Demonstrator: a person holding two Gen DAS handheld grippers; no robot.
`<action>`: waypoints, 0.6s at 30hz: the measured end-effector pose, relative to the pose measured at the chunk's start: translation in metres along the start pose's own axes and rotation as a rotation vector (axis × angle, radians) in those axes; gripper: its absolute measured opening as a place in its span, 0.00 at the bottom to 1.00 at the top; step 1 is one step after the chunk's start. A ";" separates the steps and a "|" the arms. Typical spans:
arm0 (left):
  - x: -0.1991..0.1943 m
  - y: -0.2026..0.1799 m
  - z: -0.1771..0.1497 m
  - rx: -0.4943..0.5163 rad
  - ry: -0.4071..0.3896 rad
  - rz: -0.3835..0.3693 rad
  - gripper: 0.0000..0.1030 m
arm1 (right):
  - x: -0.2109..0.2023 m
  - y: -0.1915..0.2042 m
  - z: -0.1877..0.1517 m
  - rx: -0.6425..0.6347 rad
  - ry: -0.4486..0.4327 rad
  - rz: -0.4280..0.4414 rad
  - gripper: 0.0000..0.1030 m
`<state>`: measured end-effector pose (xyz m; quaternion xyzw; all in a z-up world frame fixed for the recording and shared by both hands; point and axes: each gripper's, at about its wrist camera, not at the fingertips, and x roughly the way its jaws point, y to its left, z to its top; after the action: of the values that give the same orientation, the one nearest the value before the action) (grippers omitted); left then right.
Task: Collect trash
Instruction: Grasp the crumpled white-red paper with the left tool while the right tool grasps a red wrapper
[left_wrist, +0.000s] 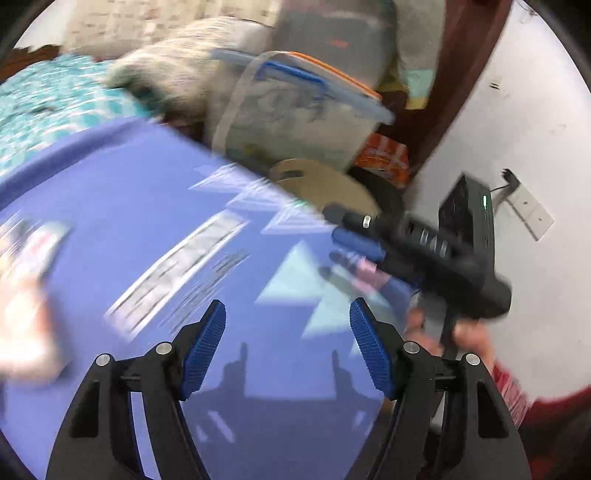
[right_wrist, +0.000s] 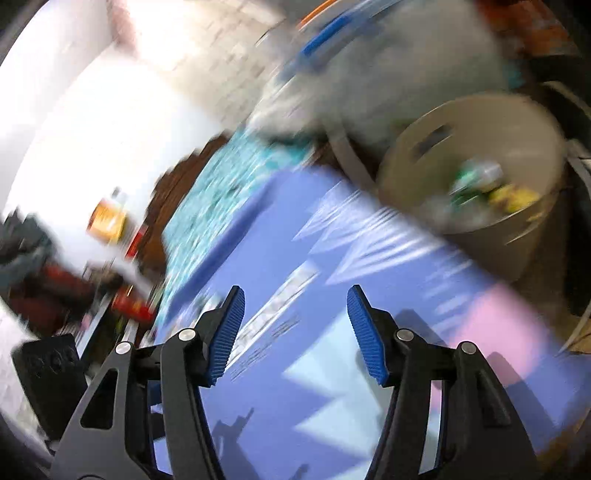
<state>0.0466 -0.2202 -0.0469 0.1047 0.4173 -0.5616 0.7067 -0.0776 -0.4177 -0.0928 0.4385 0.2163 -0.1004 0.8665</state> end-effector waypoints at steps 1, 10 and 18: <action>-0.016 0.013 -0.014 -0.023 -0.010 0.034 0.64 | 0.010 0.012 -0.007 -0.015 0.037 0.029 0.58; -0.182 0.134 -0.124 -0.342 -0.201 0.448 0.65 | 0.117 0.159 -0.064 -0.255 0.333 0.204 0.68; -0.250 0.209 -0.167 -0.589 -0.342 0.602 0.79 | 0.229 0.229 -0.069 -0.275 0.472 0.182 0.73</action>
<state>0.1467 0.1316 -0.0421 -0.0784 0.3874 -0.1977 0.8971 0.1890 -0.2225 -0.0704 0.3456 0.3835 0.1129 0.8490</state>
